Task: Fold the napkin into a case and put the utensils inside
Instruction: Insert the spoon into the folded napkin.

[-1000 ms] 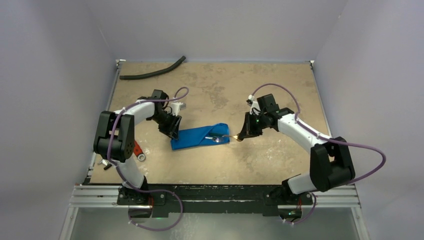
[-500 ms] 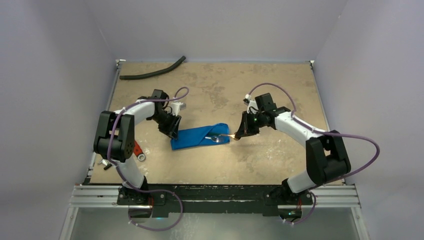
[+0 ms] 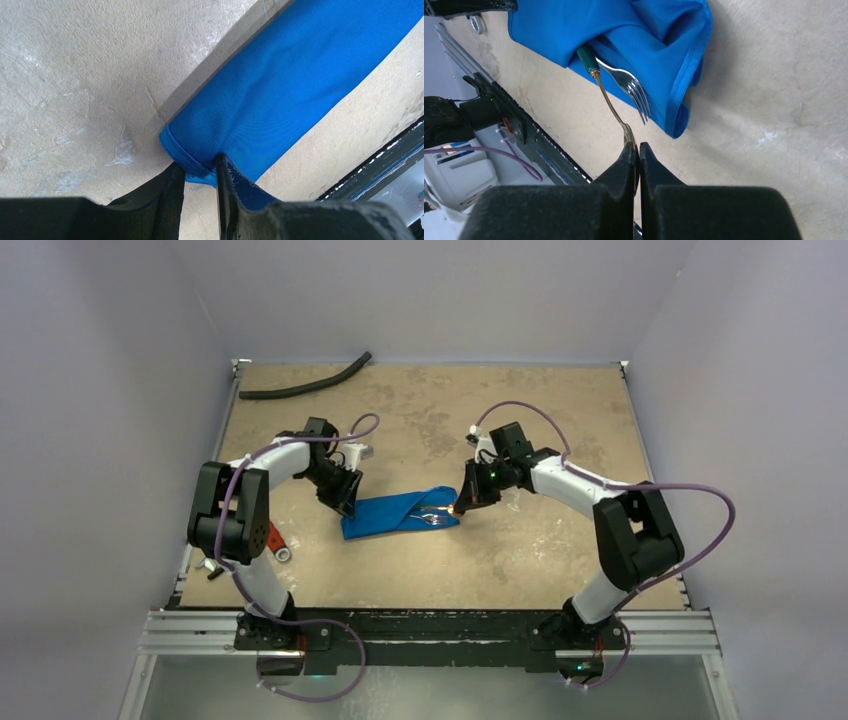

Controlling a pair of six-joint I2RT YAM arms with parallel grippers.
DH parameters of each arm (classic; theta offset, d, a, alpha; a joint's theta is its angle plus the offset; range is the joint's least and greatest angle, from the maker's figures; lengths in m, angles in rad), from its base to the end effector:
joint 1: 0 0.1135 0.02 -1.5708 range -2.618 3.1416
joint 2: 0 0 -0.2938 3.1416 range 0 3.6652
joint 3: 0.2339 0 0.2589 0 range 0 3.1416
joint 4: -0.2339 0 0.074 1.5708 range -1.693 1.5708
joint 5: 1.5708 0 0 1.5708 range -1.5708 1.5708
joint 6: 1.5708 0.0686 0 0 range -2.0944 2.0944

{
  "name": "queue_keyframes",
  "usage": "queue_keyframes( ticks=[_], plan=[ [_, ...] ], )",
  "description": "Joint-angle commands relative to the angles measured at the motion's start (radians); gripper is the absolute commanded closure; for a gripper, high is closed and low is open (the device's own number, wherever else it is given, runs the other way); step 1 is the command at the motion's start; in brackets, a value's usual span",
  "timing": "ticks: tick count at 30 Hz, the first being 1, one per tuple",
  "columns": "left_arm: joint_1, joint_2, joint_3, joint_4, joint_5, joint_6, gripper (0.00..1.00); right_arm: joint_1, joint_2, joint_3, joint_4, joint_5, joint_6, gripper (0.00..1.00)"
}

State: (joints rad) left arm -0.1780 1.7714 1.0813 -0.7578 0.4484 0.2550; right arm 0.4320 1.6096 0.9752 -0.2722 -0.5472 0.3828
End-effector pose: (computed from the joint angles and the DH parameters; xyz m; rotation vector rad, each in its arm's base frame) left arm 0.3172 -0.0873 0.1526 0.6698 2.8536 -0.6609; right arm 0.3043 0.1796 0.2017 -0.3109 2.5554 1.0103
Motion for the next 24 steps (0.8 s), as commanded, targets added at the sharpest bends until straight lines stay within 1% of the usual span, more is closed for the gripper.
queue_keyframes(
  ticks=[1, 8, 14, 24],
  plan=[
    [-0.005, 0.006, 0.035, -0.015, 0.009, 0.03, 0.73, 0.006, 0.051, 0.059, 0.028, -0.032, -0.024, 1.0],
    [-0.005, 0.009, 0.045, -0.027, 0.013, 0.042, 0.75, 0.027, 0.133, 0.113, 0.042, -0.052, -0.061, 1.0],
    [-0.005, 0.012, 0.046, -0.03, 0.013, 0.053, 0.77, 0.08, 0.173, 0.166, 0.04, -0.039, -0.068, 1.0],
    [-0.006, 0.011, 0.045, -0.031, 0.018, 0.06, 0.79, 0.102, 0.253, 0.197, 0.079, -0.052, -0.061, 1.0]
  ],
)
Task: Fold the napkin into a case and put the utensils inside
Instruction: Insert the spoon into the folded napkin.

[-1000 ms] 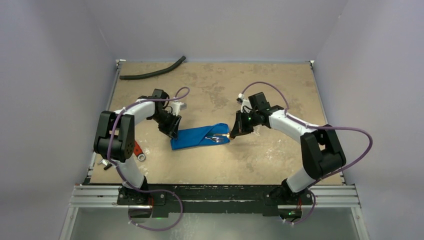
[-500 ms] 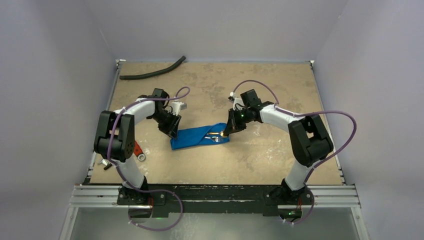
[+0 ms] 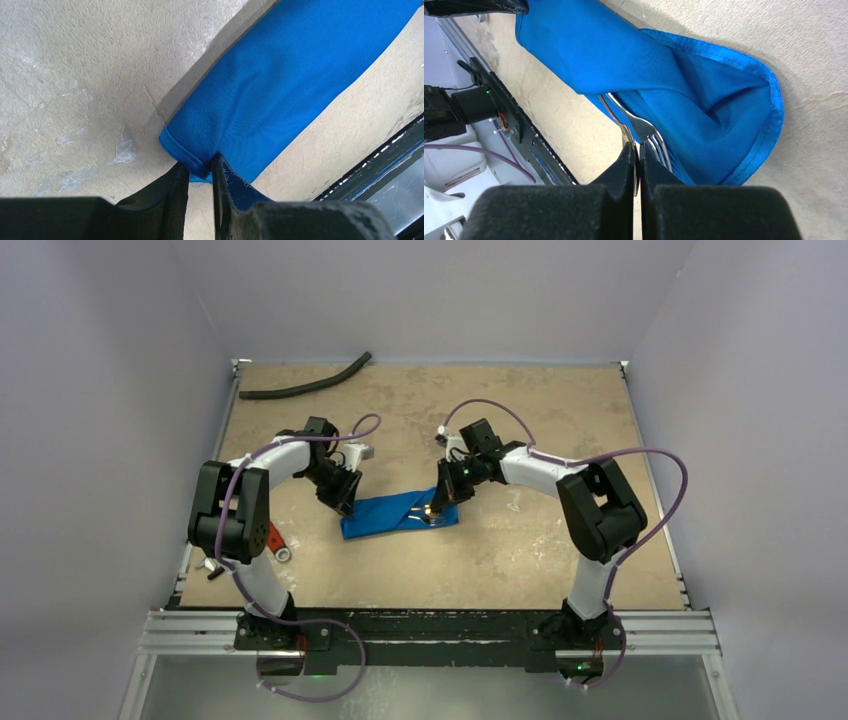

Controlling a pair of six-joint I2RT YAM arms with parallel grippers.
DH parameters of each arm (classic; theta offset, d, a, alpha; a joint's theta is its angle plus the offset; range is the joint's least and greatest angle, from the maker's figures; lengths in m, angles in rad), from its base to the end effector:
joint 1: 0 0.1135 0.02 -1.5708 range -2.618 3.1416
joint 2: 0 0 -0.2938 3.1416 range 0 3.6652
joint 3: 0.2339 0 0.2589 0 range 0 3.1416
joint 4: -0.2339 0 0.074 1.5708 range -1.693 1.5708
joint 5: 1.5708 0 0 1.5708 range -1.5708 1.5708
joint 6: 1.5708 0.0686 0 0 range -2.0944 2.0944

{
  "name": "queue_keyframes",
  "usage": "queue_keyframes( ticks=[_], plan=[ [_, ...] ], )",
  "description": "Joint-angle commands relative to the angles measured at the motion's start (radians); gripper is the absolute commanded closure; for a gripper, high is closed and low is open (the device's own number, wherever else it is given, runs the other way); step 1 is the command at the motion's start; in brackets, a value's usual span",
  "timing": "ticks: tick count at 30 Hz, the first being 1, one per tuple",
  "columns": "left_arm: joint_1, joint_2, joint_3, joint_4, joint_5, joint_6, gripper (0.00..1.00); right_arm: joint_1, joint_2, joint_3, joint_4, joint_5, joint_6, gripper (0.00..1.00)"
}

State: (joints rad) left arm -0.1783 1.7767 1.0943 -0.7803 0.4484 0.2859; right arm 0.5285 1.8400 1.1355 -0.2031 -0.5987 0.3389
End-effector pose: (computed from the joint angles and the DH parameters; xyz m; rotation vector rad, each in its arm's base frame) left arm 0.3175 -0.0874 0.1538 0.7113 2.8517 -0.6607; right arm 0.3340 0.2398 0.1764 -0.5159 2.5365 1.0933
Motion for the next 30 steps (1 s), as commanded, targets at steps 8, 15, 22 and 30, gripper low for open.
queue_keyframes(
  ticks=[8, 15, 22, 30],
  plan=[
    [-0.006, 0.004, 0.037, -0.013, 0.02, 0.035, 0.79, 0.028, 0.084, 0.088, 0.031, -0.008, -0.016, 1.0],
    [-0.006, 0.005, 0.039, -0.013, 0.021, 0.039, 0.8, 0.044, 0.101, 0.093, 0.064, 0.01, 0.003, 0.99],
    [-0.007, 0.004, 0.041, -0.026, 0.014, 0.055, 0.8, 0.044, 0.074, 0.096, 0.072, 0.081, 0.025, 0.48],
    [-0.005, -0.007, 0.045, -0.03, -0.011, 0.065, 0.81, 0.043, -0.036, 0.109, -0.013, 0.144, 0.023, 0.32]
  ],
)
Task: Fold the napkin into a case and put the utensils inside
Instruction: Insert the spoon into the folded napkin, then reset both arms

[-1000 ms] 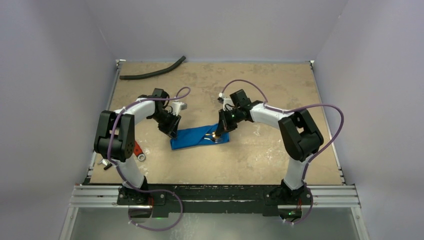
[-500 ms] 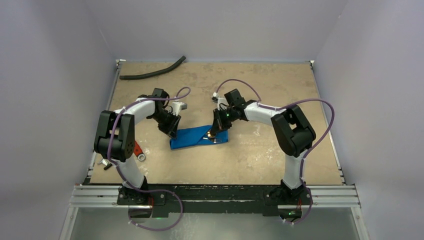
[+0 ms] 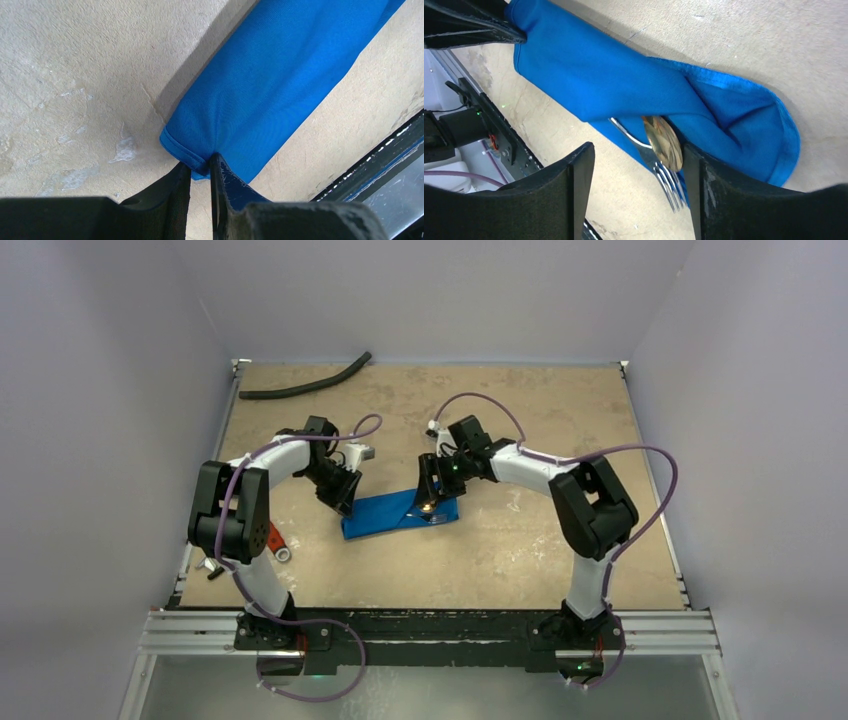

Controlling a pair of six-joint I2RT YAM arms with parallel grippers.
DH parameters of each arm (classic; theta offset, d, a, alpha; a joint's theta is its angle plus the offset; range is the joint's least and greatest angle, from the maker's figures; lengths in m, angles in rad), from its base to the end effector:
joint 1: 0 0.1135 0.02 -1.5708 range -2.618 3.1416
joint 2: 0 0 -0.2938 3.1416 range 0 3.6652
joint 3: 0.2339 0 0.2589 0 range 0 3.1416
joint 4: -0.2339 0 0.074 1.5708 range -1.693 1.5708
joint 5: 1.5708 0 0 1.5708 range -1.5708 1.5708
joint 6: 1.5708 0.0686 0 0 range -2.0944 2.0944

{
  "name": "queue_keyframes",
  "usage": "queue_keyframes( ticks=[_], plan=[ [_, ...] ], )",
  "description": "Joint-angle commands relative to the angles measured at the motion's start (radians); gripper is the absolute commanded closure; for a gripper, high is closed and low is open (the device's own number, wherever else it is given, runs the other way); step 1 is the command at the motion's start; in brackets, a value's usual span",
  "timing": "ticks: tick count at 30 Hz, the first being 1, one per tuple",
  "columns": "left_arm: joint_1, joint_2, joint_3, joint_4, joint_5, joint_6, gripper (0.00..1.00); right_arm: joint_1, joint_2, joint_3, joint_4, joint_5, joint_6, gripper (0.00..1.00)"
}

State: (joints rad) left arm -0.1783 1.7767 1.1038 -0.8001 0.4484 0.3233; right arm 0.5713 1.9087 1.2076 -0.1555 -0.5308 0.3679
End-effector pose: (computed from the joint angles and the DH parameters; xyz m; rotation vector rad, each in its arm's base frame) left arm 0.3172 -0.0874 0.1559 0.7618 2.8411 -0.6585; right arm 0.3478 0.2648 0.1735 -0.5144 2.5022 1.0451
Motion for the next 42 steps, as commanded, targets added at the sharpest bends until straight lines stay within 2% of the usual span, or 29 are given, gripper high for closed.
queue_keyframes(
  ticks=[1, 7, 8, 9, 12, 14, 16, 19, 22, 24, 25, 28, 31, 34, 38, 42],
  plan=[
    [-0.006, -0.008, 0.035, -0.011, -0.013, 0.026, 0.81, 0.0, -0.12, 0.046, -0.091, 0.103, -0.012, 0.31],
    [-0.006, -0.022, 0.046, -0.019, -0.015, 0.014, 0.81, -0.003, -0.236, 0.059, -0.216, 0.234, -0.035, 0.23],
    [-0.005, -0.022, 0.06, -0.027, -0.014, 0.005, 0.77, -0.004, -0.258, 0.061, -0.225, 0.254, -0.037, 0.07],
    [-0.005, -0.024, 0.077, -0.037, -0.017, -0.001, 0.71, -0.007, -0.278, 0.066, -0.231, 0.276, -0.04, 0.02],
    [-0.003, -0.035, 0.154, -0.072, -0.035, -0.018, 0.52, -0.032, -0.326, 0.079, -0.226, 0.37, -0.04, 0.02],
    [-0.002, -0.051, 0.205, -0.092, -0.047, -0.02, 0.27, -0.055, -0.361, 0.081, -0.206, 0.416, -0.035, 0.02],
    [0.005, -0.066, 0.257, -0.116, -0.067, -0.013, 0.13, -0.077, -0.401, 0.066, -0.172, 0.471, -0.03, 0.02],
    [0.054, -0.084, 0.339, -0.137, -0.08, 0.007, 0.07, -0.138, -0.482, -0.002, -0.081, 0.571, -0.004, 0.02],
    [0.147, -0.106, 0.378, -0.084, -0.052, 0.025, 0.05, -0.232, -0.554, -0.096, 0.014, 0.714, 0.048, 0.02],
    [0.177, -0.126, 0.335, 0.024, -0.102, 0.002, 0.04, -0.269, -0.594, -0.21, 0.103, 0.885, 0.084, 0.02],
    [0.178, -0.147, 0.282, 0.072, -0.113, 0.004, 0.03, -0.28, -0.617, -0.28, 0.198, 0.947, 0.067, 0.02],
    [0.178, -0.28, -0.021, 0.415, -0.136, -0.029, 0.02, -0.289, -0.683, -0.507, 0.531, 1.027, -0.073, 0.02],
    [0.178, -0.435, -0.328, 0.731, -0.096, -0.048, 0.01, -0.304, -0.67, -0.557, 0.605, 1.116, -0.078, 0.02],
    [0.178, -0.508, -0.538, 1.024, -0.127, -0.094, 0.01, -0.325, -0.652, -0.586, 0.646, 1.176, -0.069, 0.02],
    [0.208, -0.473, -0.652, 1.284, -0.149, -0.151, 0.02, -0.346, -0.642, -0.689, 0.828, 1.212, -0.119, 0.02],
    [0.213, -0.368, -0.658, 1.396, -0.151, -0.188, 0.01, -0.372, -0.592, -0.736, 0.953, 1.202, -0.157, 0.02]
  ],
)
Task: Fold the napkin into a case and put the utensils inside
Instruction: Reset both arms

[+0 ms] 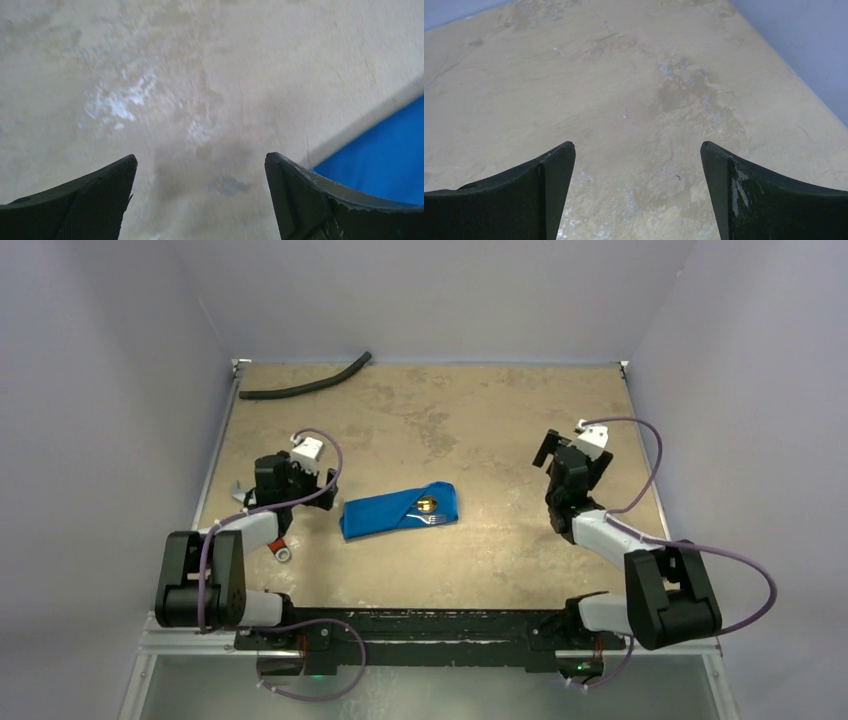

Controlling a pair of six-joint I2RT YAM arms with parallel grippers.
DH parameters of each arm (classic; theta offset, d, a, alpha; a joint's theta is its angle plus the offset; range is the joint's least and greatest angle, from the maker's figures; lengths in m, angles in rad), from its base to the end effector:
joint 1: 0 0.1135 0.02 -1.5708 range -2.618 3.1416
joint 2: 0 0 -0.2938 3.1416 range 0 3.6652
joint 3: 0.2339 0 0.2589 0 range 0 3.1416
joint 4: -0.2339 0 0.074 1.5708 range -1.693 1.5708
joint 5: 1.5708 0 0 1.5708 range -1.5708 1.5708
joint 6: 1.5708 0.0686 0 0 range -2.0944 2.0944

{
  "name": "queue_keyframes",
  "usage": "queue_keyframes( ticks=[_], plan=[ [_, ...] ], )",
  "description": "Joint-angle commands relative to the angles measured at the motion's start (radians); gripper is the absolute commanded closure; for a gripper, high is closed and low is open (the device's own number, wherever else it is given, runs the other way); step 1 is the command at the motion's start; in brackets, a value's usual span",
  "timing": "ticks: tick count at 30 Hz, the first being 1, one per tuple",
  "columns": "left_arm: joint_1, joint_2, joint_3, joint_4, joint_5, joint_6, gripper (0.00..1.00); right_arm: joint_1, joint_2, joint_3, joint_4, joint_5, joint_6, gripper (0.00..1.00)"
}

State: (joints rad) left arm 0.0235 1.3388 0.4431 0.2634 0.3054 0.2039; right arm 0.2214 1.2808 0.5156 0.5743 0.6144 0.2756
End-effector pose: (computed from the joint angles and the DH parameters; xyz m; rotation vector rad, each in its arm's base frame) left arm 0.2696 -0.0143 0.1579 0.3642 2.1463 -0.2070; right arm 0.2886 0.0244 0.2392 0.4832 1.6607 -0.1749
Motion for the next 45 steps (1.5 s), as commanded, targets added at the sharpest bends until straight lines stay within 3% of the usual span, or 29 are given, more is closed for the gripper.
queue_keyframes(
  ticks=[1, 8, 13, 16, 19, 22, 24, 26, 28, 31, 45],
  plan=[
    [0.011, 0.087, 0.003, 0.356, -0.018, -0.079, 0.01, -0.025, 0.042, -0.06, 0.266, 0.048, -0.081, 0.02],
    [0.012, 0.169, -0.051, 0.616, -0.056, -0.163, 0.02, -0.083, 0.082, -0.188, 0.656, -0.048, -0.146, 0.02],
    [0.011, 0.198, -0.076, 0.722, -0.069, -0.193, 0.01, -0.126, 0.152, -0.216, 0.772, -0.119, -0.136, 0.02],
    [0.011, 0.227, -0.133, 0.866, -0.071, -0.174, 0.02, -0.131, 0.202, -0.235, 0.854, -0.133, -0.144, 0.02],
    [0.009, 0.287, -0.135, 0.923, -0.08, -0.177, 0.01, -0.133, 0.22, -0.257, 0.904, -0.263, -0.192, 0.02],
    [-0.004, 0.281, -0.162, 0.929, -0.106, -0.156, 0.01, -0.13, 0.292, -0.314, 1.132, -0.263, -0.263, 0.02],
    [-0.007, 0.337, -0.23, 1.136, -0.094, -0.169, 0.01, -0.093, 0.286, -0.332, 1.152, -0.305, -0.336, 0.02],
    [-0.015, 0.286, -0.244, 1.079, -0.121, -0.135, 0.01, -0.083, 0.301, -0.341, 1.203, -0.301, -0.343, 0.02],
    [-0.016, 0.327, -0.267, 1.192, -0.127, -0.149, 0.01, -0.085, 0.297, -0.31, 1.12, -0.297, -0.323, 0.02],
    [-0.016, 0.307, -0.19, 1.013, -0.146, -0.151, 0.01, -0.117, 0.289, -0.251, 0.974, -0.281, -0.243, 0.02],
    [-0.01, 0.317, -0.177, 1.008, -0.137, -0.173, 0.01, -0.122, 0.29, -0.26, 1.01, -0.282, -0.25, 0.02]
  ],
)
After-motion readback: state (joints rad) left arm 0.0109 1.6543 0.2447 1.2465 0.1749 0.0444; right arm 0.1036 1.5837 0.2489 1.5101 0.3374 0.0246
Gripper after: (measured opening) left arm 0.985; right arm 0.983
